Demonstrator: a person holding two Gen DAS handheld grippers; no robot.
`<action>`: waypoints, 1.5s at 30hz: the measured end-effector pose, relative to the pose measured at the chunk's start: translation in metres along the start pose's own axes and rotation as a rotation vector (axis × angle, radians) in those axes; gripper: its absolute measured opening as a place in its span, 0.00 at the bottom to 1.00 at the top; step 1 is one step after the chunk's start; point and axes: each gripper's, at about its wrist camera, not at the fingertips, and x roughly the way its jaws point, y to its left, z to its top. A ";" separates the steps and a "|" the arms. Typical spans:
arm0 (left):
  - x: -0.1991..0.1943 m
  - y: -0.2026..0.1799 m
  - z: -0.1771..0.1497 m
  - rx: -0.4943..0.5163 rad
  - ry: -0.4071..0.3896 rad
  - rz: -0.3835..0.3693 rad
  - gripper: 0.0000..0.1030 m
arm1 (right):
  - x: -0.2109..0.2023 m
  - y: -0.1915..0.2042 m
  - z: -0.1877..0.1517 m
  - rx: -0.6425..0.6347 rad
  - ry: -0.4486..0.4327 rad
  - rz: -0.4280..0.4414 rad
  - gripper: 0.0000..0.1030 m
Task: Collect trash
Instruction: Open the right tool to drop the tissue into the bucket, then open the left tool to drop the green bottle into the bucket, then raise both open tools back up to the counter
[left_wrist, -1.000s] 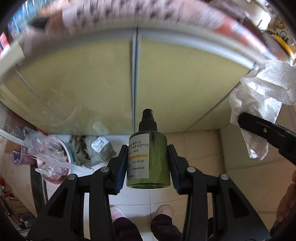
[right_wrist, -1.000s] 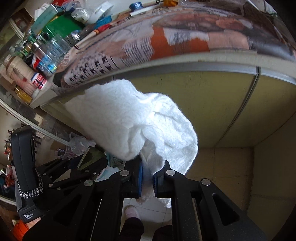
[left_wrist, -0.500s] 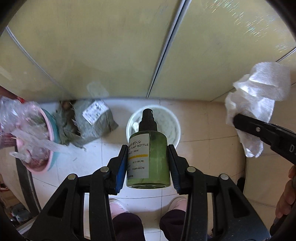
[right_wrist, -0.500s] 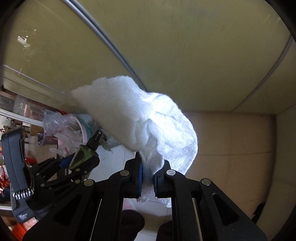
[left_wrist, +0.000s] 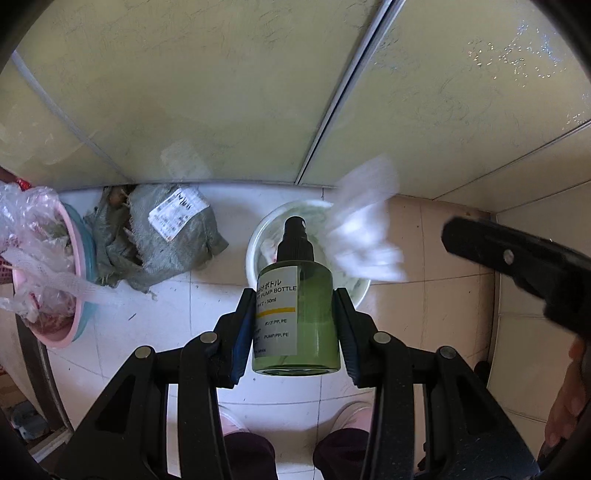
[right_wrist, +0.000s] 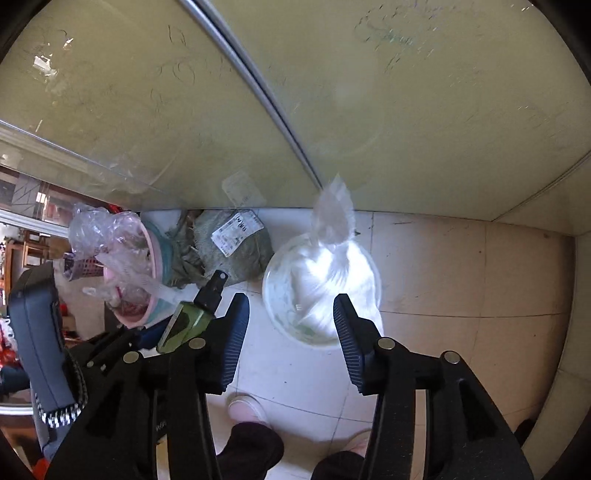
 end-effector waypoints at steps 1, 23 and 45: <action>0.001 -0.003 0.003 0.007 -0.002 -0.005 0.40 | -0.003 -0.003 0.001 -0.003 -0.004 -0.009 0.43; -0.133 -0.035 0.012 0.062 -0.083 0.014 0.47 | -0.125 0.024 0.001 0.010 -0.110 -0.039 0.43; -0.530 -0.149 -0.010 0.115 -0.568 -0.049 0.52 | -0.488 0.093 -0.045 -0.087 -0.544 -0.090 0.43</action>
